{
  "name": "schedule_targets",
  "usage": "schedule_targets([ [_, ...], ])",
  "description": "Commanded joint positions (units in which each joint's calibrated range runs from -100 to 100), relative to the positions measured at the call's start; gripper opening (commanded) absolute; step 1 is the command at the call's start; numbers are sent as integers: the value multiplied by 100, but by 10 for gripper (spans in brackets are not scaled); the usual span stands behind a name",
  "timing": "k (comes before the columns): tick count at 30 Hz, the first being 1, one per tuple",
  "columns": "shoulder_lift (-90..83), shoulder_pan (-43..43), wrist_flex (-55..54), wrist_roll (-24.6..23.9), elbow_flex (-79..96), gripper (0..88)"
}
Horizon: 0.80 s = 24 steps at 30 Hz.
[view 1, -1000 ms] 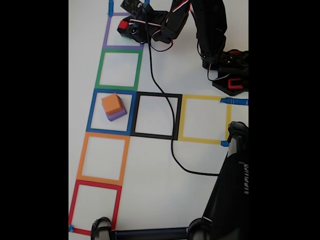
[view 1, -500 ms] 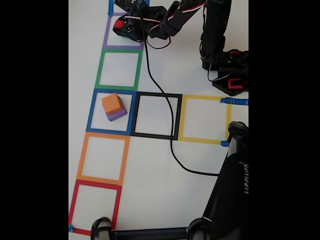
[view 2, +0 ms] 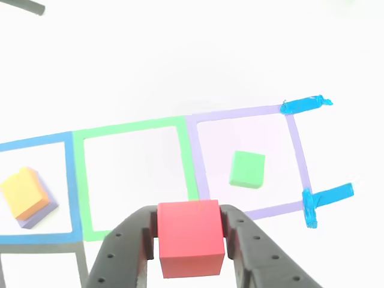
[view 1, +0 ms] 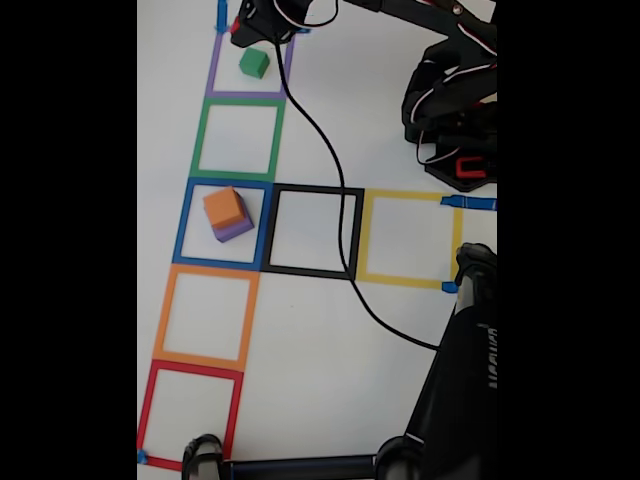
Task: Tower of hanoi
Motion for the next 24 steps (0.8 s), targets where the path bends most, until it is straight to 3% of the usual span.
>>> schedule_targets([
  [1, 260, -379, 1827, 0, -2545, 4],
  [6, 243, -705, 2369, 0, -3117, 4],
  [11, -47, -848, 2046, 0, -2272, 4],
  [20, -1396, -906, -1622, 0, 2610, 4],
  [24, -1275, -935, -4084, 0, 4592, 4],
])
